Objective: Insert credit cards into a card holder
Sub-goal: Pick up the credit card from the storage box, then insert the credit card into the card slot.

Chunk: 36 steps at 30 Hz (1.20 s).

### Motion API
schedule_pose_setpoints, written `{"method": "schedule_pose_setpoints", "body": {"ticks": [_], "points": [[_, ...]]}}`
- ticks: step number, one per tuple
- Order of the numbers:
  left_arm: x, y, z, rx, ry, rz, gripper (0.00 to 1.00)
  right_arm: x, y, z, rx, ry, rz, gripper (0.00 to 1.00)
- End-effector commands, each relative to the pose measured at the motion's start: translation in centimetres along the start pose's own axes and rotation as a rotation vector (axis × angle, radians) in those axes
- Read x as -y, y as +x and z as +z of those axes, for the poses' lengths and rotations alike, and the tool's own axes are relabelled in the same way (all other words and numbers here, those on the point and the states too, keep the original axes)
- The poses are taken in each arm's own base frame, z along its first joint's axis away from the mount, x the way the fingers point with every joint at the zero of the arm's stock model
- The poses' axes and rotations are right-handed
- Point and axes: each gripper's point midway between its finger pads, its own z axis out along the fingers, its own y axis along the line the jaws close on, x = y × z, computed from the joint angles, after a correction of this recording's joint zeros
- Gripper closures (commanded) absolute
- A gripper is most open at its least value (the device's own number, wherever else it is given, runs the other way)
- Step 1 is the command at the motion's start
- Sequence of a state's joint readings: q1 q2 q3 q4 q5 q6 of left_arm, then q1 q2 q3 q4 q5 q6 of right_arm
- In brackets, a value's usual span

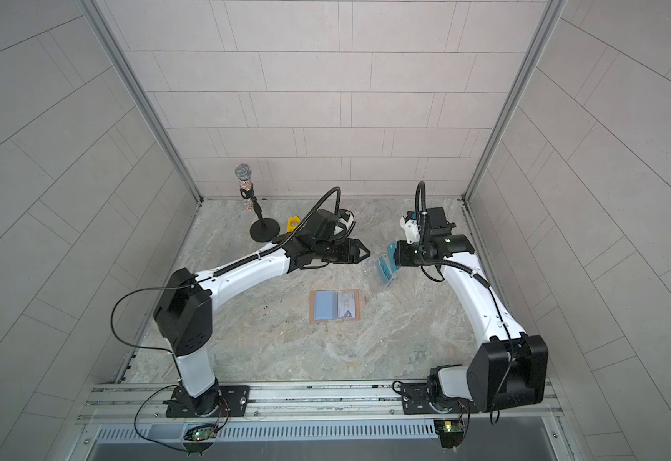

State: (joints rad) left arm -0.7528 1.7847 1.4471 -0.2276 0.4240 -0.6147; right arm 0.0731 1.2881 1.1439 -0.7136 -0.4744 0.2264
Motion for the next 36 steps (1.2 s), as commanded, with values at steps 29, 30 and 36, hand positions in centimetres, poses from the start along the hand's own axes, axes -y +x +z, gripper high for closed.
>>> {"method": "schedule_pose_setpoints", "body": {"ticks": [29,30,36], "points": [[-13.1,13.2,-3.9,-0.067,-0.228,-0.174,0.71,-10.0,9.9,7.2,0.044,-0.28,0.178,1.0],[-13.3,13.3,-3.7,-0.065,-0.222,-0.182,0.71,-10.1,10.1,7.5,0.035,-0.283,0.186,1.0],[-14.5,14.5,-2.9,-0.096,-0.236,-0.205,0.68,-10.6,11.0,9.5,0.001,-0.288,0.202,1.0]]}}
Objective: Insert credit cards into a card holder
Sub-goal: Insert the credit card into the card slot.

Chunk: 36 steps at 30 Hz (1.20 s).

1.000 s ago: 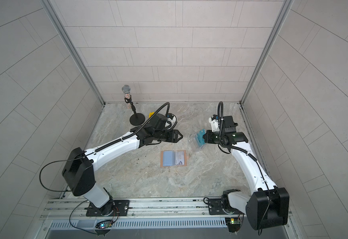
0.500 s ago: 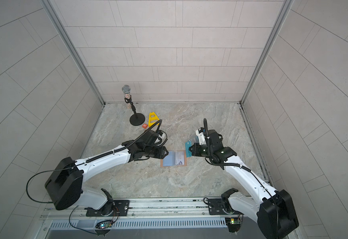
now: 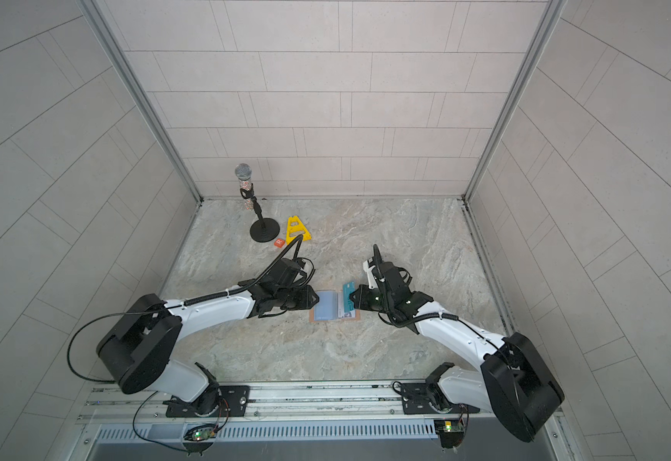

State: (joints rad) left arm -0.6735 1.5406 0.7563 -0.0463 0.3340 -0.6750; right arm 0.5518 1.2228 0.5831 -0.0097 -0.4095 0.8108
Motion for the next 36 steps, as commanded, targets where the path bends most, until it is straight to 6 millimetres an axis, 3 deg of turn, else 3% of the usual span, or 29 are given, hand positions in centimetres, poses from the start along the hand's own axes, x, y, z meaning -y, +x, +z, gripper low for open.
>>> {"method": "schedule_pose_setpoints", "body": {"ticks": [1,15,36], "points": [[-0.1,0.1,0.5,0.0,0.02,-0.014,0.67,-0.8,-0.7,0.7,0.033,-0.027,0.021,1.0],[-2.1,1.3,1.2,-0.044,-0.049,-0.015,0.53,-0.8,1.0,3.8,-0.059,-0.034,0.025,1.0],[-3.9,2.8,1.8,-0.109,-0.124,-0.008,0.52,0.3,1.6,5.4,-0.086,-0.009,0.057,1.0]]}}
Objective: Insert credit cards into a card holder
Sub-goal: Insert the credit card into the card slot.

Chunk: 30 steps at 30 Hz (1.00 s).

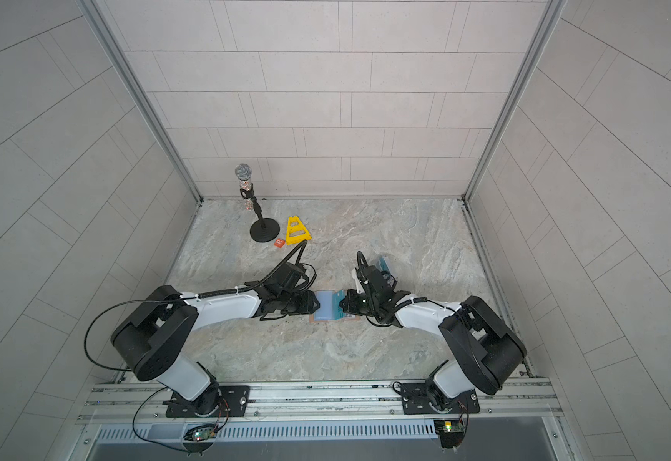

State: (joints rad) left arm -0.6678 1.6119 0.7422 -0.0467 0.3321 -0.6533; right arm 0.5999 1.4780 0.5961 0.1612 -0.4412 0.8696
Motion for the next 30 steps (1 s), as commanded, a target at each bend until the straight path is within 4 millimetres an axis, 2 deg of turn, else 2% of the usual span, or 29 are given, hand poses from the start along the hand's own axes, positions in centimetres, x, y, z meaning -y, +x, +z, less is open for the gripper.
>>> {"method": "schedule_pose_setpoints", "body": {"ticks": [1,11,30], "points": [[-1.8,1.2,0.4,-0.049,-0.071,-0.005,0.52,-0.8,-0.6,0.2,0.014,-0.019,0.009,1.0],[-2.2,1.6,0.6,-0.059,-0.081,-0.007,0.56,-1.2,-0.9,1.0,0.027,-0.069,0.056,1.0],[-2.7,1.9,0.7,-0.065,-0.099,-0.008,0.56,1.5,0.8,1.7,0.018,-0.01,0.082,1.0]]}}
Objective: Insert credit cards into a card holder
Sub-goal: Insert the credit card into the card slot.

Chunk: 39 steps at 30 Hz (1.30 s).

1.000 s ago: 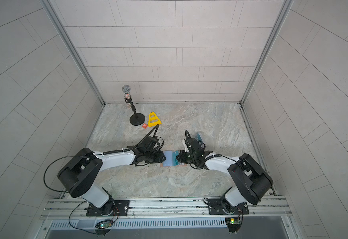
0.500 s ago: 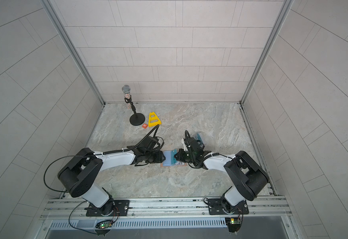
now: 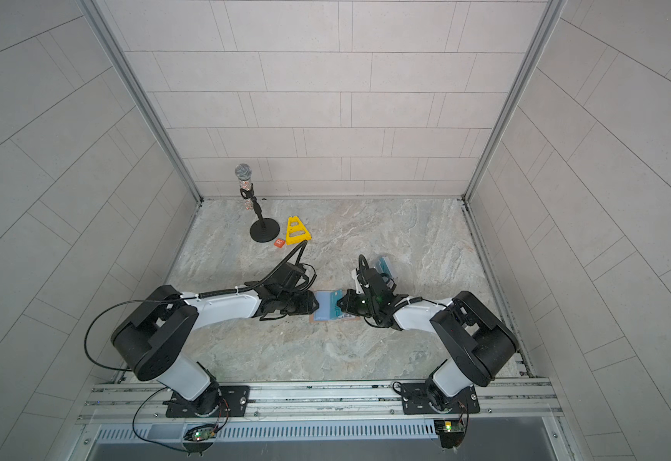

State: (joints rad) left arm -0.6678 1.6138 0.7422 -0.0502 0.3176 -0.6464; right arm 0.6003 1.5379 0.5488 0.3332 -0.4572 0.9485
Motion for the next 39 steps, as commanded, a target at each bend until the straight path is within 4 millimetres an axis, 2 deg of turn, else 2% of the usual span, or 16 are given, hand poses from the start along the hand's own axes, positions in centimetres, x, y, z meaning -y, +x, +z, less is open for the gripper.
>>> {"method": "schedule_pose_setpoints", "body": {"ticks": [1,20,30,39], "points": [[-2.4,2.0,0.7,-0.073,-0.085,-0.013,0.56,1.7,0.9,0.4,-0.009,0.049,0.028,1.0],[-2.7,2.0,0.7,-0.075,-0.1,-0.009,0.56,3.1,2.0,1.5,-0.054,0.083,0.031,1.0],[-2.6,1.9,0.7,-0.076,-0.102,-0.005,0.56,3.4,2.3,1.2,-0.081,0.133,-0.005,1.0],[-2.5,1.8,0.6,-0.074,-0.103,-0.003,0.56,3.5,2.2,0.8,-0.088,0.169,-0.033,0.84]]}}
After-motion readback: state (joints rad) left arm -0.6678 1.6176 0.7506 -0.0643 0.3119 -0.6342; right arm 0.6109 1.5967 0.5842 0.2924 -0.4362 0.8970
